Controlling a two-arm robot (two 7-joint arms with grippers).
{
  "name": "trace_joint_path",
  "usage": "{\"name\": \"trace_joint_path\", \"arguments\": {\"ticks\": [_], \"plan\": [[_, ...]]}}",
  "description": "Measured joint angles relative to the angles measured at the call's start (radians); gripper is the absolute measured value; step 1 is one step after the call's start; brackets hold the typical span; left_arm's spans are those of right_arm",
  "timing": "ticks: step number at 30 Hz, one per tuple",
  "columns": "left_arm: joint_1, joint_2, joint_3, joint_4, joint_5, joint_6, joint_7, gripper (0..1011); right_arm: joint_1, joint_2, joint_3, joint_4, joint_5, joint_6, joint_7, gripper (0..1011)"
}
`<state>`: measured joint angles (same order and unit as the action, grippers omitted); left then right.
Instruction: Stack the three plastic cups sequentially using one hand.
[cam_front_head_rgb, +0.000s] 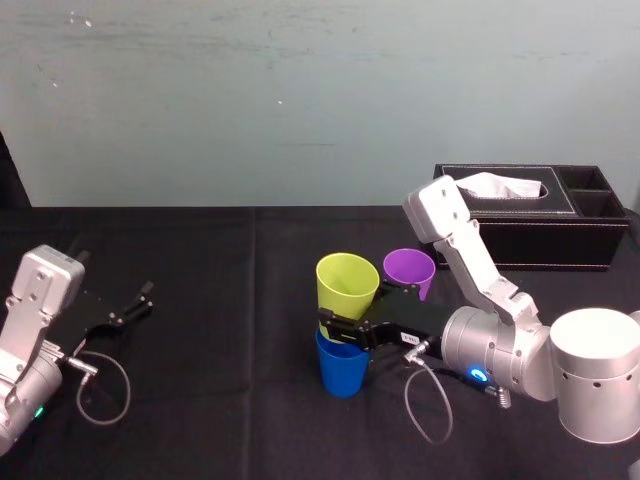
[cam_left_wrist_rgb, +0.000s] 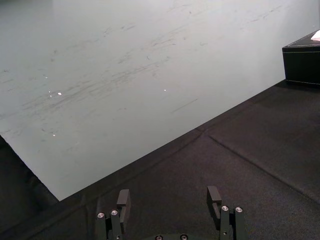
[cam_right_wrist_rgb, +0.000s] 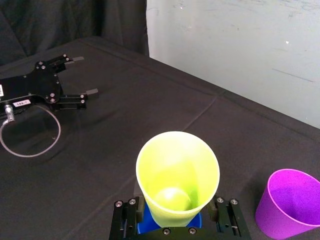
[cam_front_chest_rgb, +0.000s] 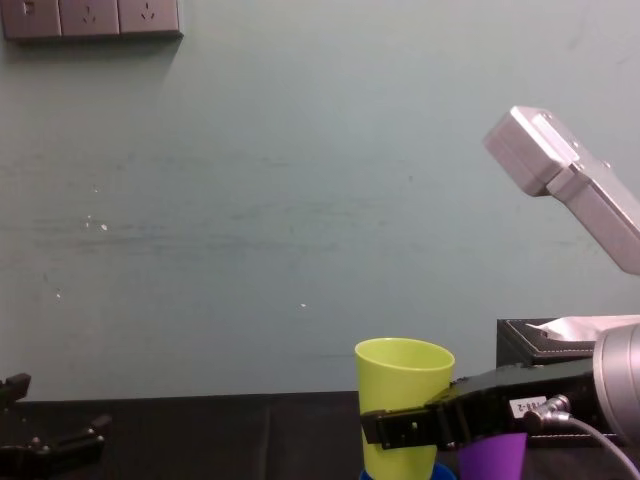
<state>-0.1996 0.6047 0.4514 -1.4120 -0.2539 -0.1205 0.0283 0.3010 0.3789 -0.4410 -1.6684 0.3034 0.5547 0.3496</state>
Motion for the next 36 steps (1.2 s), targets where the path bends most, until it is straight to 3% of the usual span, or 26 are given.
{"name": "trace_joint_path", "arguments": {"ticks": [15, 36], "plan": [[0.0, 0.0, 0.0, 0.0, 0.0, 0.0, 0.0, 1000, 0.009, -0.014, -0.014, 0.034, -0.021, -0.003, -0.005, 708], [0.0, 0.0, 0.0, 0.0, 0.0, 0.0, 0.0, 1000, -0.005, -0.007, -0.01, 0.002, -0.032, 0.033, -0.002, 708]]}}
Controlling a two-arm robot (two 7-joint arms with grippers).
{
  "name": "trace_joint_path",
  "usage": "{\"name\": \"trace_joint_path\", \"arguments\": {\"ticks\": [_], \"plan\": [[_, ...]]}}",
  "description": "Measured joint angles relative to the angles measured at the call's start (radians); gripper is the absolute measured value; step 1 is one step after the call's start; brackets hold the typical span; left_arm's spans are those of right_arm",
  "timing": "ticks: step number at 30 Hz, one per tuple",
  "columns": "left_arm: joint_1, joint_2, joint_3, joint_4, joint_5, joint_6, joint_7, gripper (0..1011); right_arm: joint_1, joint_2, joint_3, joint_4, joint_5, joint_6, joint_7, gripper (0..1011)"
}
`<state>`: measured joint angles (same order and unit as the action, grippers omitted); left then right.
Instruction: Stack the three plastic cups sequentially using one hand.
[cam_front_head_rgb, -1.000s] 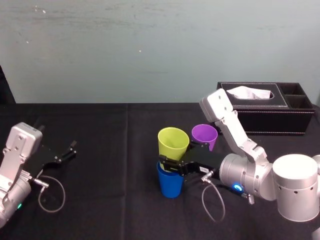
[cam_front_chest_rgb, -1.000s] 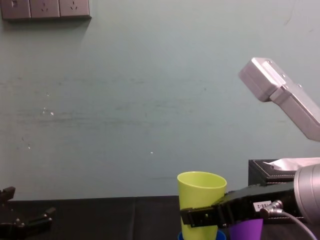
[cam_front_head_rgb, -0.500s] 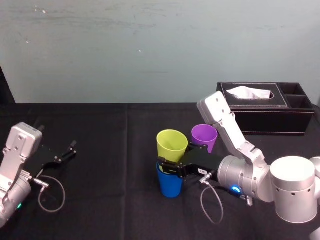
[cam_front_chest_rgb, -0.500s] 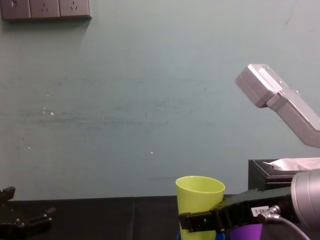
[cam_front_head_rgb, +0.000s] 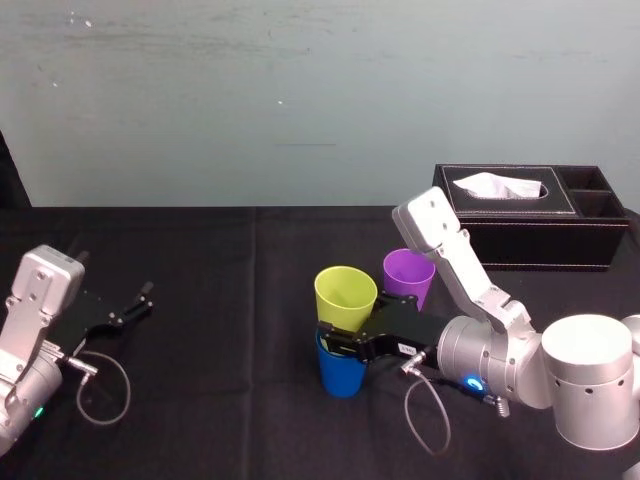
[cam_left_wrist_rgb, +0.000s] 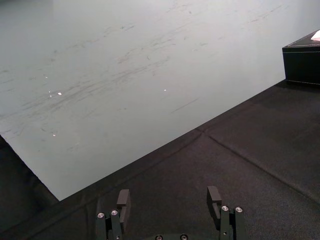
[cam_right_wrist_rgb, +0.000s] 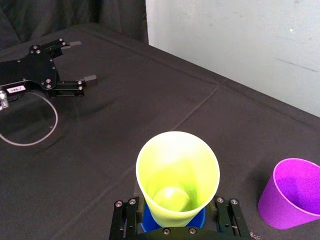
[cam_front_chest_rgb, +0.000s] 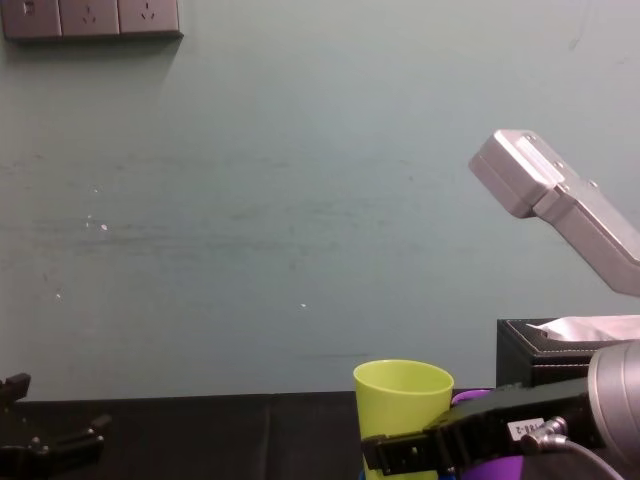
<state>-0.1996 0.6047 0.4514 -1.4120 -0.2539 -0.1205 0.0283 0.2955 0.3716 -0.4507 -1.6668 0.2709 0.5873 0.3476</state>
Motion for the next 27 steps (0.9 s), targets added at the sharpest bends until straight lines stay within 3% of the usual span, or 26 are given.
{"name": "trace_joint_path", "arguments": {"ticks": [27], "plan": [[0.0, 0.0, 0.0, 0.0, 0.0, 0.0, 0.0, 1000, -0.008, 0.004, -0.001, -0.02, -0.016, 0.043, 0.006, 708]]}}
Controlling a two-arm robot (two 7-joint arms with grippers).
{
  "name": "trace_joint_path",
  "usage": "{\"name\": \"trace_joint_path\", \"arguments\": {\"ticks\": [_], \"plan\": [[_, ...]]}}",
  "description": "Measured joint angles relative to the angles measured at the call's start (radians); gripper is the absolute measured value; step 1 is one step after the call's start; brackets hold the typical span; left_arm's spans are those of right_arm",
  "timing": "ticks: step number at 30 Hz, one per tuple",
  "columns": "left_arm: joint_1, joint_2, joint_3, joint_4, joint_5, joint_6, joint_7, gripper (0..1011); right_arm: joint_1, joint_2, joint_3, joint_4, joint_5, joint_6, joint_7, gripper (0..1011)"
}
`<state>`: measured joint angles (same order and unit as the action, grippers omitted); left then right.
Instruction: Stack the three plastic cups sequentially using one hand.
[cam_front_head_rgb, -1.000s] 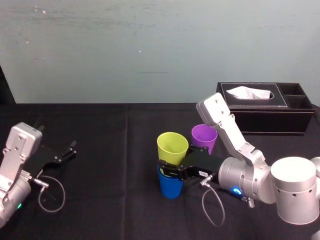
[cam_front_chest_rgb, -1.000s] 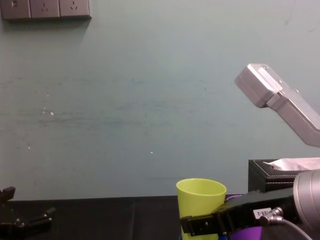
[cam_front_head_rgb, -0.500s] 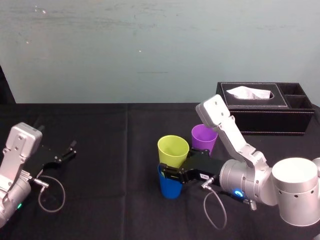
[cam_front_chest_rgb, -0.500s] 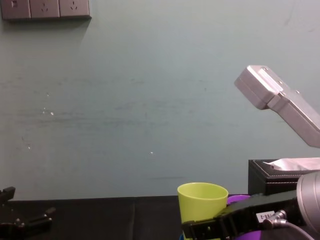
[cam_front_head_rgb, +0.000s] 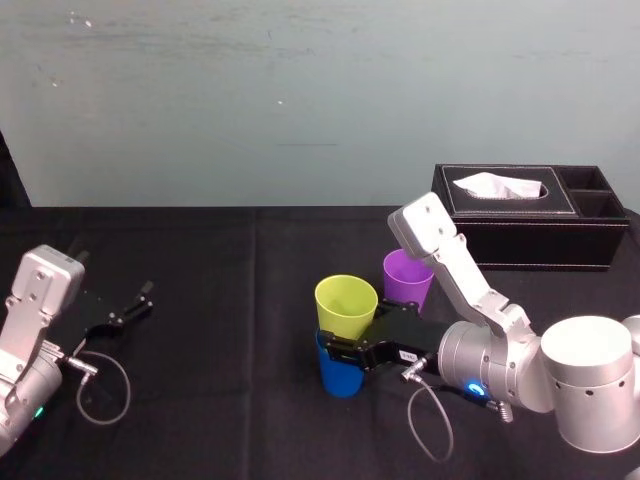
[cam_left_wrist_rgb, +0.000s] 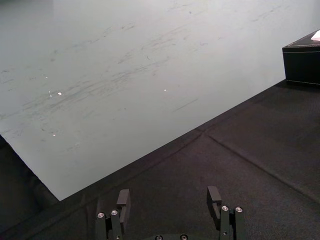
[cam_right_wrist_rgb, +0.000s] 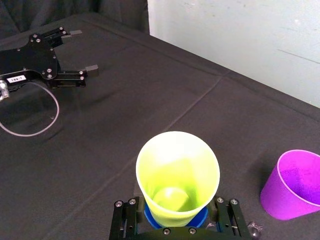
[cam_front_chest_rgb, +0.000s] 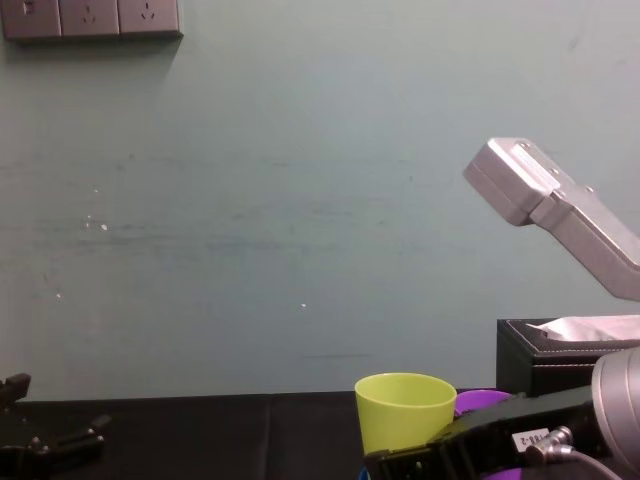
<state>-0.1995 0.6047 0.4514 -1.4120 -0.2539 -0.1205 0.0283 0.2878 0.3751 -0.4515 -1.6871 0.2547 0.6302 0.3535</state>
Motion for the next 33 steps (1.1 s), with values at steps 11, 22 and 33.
{"name": "trace_joint_path", "arguments": {"ticks": [11, 22, 33], "plan": [[0.0, 0.0, 0.0, 0.0, 0.0, 0.0, 0.0, 1000, 0.0, 0.0, 0.001, 0.001, 0.001, -0.002, 0.0, 868], [0.0, 0.0, 0.0, 0.0, 0.0, 0.0, 0.0, 1000, 0.0, 0.0, 0.001, 0.001, 0.003, -0.003, 0.0, 1003], [0.0, 0.0, 0.0, 0.0, 0.0, 0.0, 0.0, 1000, -0.006, 0.002, 0.007, -0.005, 0.0, -0.026, -0.002, 1003]]}}
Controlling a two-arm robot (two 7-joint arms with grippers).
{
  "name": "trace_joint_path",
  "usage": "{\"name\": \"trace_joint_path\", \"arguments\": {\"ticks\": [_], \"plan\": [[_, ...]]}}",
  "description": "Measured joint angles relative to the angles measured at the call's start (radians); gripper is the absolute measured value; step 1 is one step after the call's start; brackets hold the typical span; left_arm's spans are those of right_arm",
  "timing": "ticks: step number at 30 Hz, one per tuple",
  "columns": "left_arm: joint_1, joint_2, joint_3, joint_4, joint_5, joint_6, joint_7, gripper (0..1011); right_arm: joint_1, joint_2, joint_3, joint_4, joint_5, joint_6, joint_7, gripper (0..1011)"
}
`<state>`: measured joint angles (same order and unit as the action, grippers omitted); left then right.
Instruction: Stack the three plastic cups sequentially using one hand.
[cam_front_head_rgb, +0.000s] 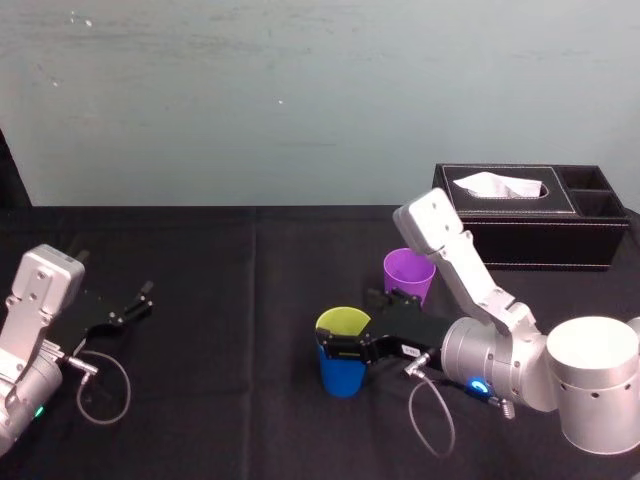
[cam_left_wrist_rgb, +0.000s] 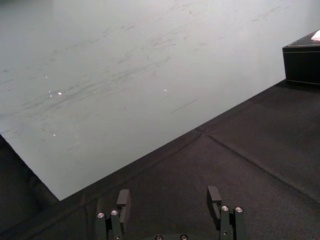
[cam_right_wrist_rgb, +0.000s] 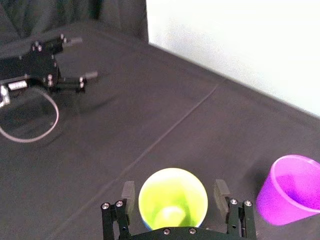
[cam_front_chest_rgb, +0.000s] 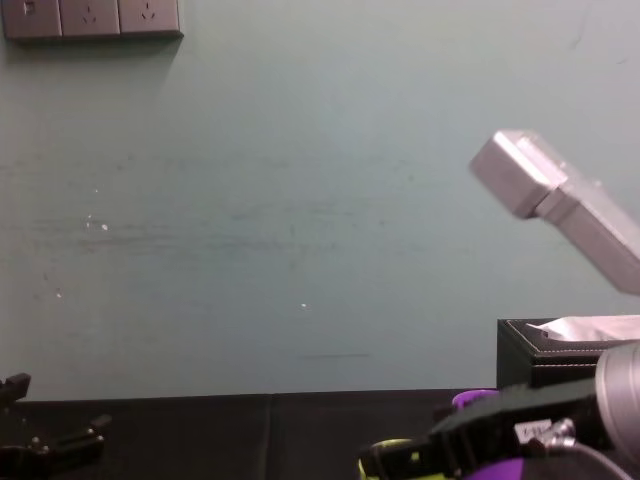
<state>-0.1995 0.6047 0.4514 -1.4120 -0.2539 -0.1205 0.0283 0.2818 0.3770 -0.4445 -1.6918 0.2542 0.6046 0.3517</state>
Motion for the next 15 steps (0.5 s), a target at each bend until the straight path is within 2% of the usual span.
{"name": "trace_joint_path", "arguments": {"ticks": [8, 15], "plan": [[0.0, 0.0, 0.0, 0.0, 0.0, 0.0, 0.0, 1000, -0.039, 0.002, 0.041, -0.044, -0.02, -0.089, -0.034, 1003], [0.0, 0.0, 0.0, 0.0, 0.0, 0.0, 0.0, 1000, -0.069, -0.004, 0.068, -0.081, -0.046, -0.116, -0.067, 1003]]}}
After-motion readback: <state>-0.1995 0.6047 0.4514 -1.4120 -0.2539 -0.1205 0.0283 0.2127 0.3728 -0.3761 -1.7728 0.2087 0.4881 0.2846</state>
